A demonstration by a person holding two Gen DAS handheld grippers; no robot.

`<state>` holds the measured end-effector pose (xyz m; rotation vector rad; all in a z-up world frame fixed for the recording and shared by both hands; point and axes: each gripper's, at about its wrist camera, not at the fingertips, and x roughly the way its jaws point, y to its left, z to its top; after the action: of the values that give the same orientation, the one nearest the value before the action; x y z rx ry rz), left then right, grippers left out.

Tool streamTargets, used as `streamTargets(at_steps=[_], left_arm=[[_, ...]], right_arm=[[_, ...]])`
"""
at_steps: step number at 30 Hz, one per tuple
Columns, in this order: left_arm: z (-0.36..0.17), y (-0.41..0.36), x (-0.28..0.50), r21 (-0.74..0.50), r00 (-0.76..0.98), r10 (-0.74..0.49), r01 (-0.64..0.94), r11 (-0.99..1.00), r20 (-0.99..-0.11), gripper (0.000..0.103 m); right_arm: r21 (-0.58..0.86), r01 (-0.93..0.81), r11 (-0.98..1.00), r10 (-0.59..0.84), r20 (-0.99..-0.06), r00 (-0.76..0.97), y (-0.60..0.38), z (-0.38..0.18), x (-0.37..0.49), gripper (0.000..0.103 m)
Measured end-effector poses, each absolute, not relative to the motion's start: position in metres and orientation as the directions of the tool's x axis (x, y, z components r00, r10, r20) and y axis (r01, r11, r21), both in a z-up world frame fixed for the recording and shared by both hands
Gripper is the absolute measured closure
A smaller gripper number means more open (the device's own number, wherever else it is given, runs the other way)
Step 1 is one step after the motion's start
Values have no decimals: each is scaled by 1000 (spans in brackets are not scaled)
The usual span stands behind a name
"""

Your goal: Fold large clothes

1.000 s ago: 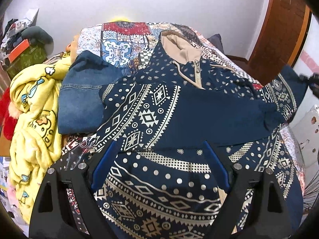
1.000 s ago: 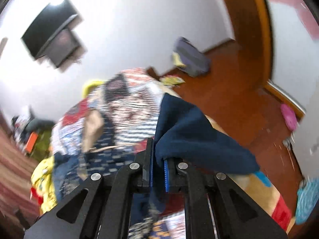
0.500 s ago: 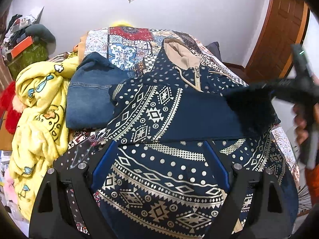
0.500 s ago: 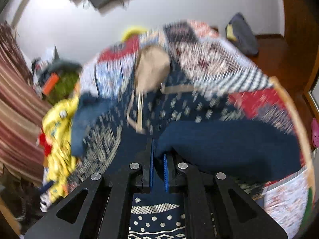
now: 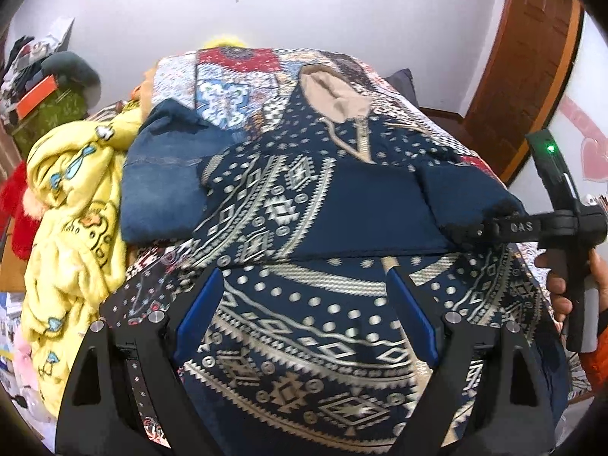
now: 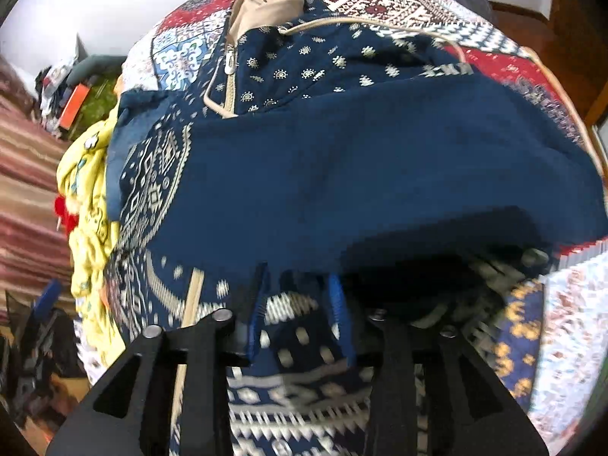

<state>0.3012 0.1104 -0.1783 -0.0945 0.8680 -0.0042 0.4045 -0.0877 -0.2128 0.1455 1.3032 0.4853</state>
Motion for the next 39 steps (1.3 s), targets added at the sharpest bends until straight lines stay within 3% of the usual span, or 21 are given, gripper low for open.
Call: streamTargets(at_steps=[4, 8, 11, 17, 21, 25, 28, 33, 39], left_arm=[[-164, 85, 312, -83, 657, -73, 16, 996, -751, 16], [-148, 49, 329, -74, 664, -114, 89, 993, -739, 16], [-138, 17, 345, -70, 661, -159, 159, 985, -733, 16], [-131, -63, 380, -28, 631, -233, 318, 948, -740, 16], [-143, -113, 397, 49, 613, -238, 413, 909, -753, 16], [-178, -148, 420, 158, 586, -168, 464, 872, -793, 16], [-203, -157, 434, 182, 548, -129, 476, 860, -827, 25], [-221, -178, 444, 116, 473, -193, 548, 828, -860, 24], [-241, -223, 447, 288, 507, -89, 615, 734, -857, 17]], right_arm=[[328, -329, 886, 418, -872, 256, -111, -181, 388, 66], [275, -321, 906, 391, -835, 388, -149, -148, 379, 54], [200, -286, 937, 323, -804, 498, -179, -127, 375, 48], [36, -187, 982, 148, -763, 629, -229, -114, 371, 45], [-6, -148, 989, 90, -771, 631, -252, -128, 375, 43], [23, -125, 992, 92, -809, 581, -266, -151, 380, 43], [49, -118, 992, 106, -832, 545, -270, -168, 382, 43], [48, -128, 991, 108, -847, 521, -282, -183, 379, 43], [60, -105, 993, 104, -867, 487, -291, -197, 382, 43]])
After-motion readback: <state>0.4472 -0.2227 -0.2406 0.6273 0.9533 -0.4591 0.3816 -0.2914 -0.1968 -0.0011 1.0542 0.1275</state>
